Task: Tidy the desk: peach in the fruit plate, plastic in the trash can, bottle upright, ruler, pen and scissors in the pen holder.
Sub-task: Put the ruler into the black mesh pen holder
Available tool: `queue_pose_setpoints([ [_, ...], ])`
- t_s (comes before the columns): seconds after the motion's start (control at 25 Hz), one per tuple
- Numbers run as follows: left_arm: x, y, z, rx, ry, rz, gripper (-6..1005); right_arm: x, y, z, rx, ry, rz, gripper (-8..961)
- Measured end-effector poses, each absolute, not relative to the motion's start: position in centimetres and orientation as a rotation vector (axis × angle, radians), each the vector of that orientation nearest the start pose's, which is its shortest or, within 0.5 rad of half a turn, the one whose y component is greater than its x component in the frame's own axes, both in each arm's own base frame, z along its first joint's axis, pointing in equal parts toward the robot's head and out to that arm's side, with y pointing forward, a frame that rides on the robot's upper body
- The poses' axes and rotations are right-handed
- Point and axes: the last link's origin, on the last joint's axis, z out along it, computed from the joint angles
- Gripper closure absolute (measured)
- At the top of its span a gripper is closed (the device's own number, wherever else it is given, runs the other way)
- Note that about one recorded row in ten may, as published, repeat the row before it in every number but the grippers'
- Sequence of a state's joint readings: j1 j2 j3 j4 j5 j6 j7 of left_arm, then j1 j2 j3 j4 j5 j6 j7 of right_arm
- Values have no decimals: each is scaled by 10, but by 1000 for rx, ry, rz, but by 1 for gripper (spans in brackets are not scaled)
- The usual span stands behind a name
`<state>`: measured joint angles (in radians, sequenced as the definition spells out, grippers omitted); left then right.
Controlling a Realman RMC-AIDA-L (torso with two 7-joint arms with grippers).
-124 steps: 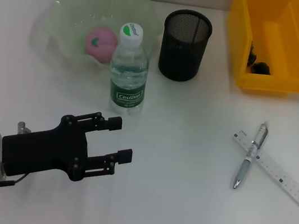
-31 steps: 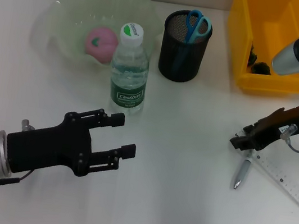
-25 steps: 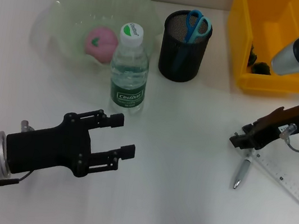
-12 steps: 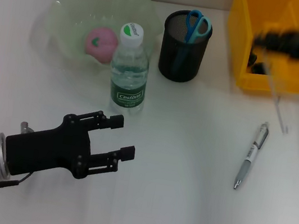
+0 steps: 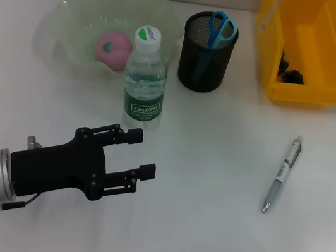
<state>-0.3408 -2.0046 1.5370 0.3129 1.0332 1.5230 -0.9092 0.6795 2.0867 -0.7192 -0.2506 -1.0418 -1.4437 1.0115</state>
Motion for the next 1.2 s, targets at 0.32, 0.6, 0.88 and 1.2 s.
queue_pose_setpoints([
  [0.32, -283, 247, -53, -2647, -540, -1046, 289, 180, 409, -21, -1930, 513, 1325, 569],
  [0.6, -283, 247, -54, -2649, -540, -1049, 289, 169, 427, -37, -1981, 582, 1211, 569],
  [0.88, -282, 247, -54, -2648, -541, -1050, 289, 165, 435, -44, -2005, 606, 1148, 570],
  [1.2, -283, 247, -53, -2642, -544, -1051, 289, 159, 435, -55, -2092, 611, 1092, 570],
])
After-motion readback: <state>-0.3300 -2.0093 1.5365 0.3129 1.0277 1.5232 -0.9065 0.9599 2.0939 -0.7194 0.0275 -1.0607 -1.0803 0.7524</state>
